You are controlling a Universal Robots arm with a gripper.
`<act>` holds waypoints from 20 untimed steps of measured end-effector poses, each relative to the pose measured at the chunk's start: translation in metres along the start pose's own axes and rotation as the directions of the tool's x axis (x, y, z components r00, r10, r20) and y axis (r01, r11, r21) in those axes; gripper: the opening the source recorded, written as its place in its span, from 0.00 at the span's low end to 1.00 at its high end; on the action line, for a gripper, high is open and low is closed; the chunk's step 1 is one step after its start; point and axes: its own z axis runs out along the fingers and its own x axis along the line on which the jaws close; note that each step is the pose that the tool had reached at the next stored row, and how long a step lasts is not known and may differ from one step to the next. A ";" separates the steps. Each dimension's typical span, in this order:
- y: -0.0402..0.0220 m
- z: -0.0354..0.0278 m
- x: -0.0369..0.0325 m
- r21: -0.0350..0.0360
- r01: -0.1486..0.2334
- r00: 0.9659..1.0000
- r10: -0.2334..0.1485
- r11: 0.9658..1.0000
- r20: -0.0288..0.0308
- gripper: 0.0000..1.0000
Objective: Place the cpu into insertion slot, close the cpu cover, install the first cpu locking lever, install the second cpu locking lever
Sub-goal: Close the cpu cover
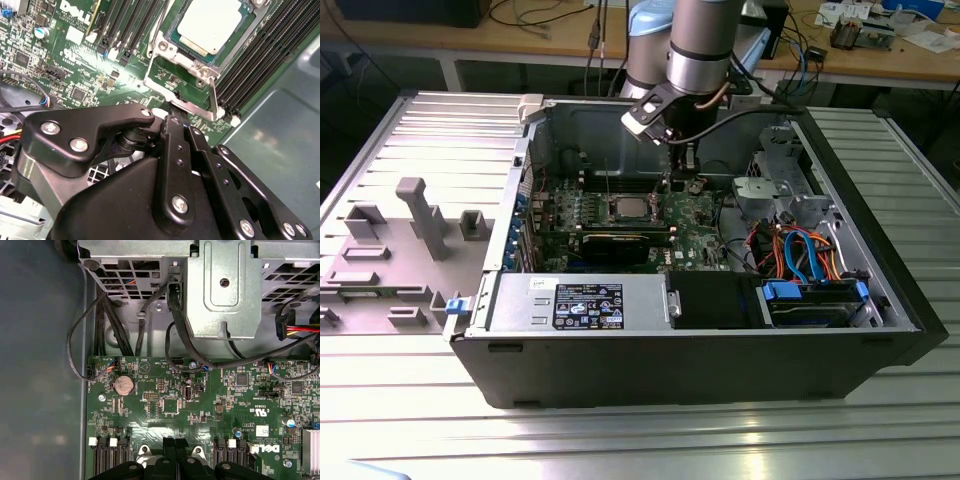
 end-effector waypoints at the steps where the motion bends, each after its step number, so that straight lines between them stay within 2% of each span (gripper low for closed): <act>1: -0.0012 0.0000 0.0000 0.000 0.000 1.000 0.000 1.000 0.000 0.11; 4: -0.0052 0.0000 0.0001 0.000 0.000 1.000 0.000 1.000 0.000 0.11; 13: -0.0115 0.0000 0.0003 0.000 0.000 1.000 0.000 1.000 0.000 0.11; 20: -0.0130 0.0000 0.0003 0.000 0.000 1.000 0.000 1.000 0.000 0.11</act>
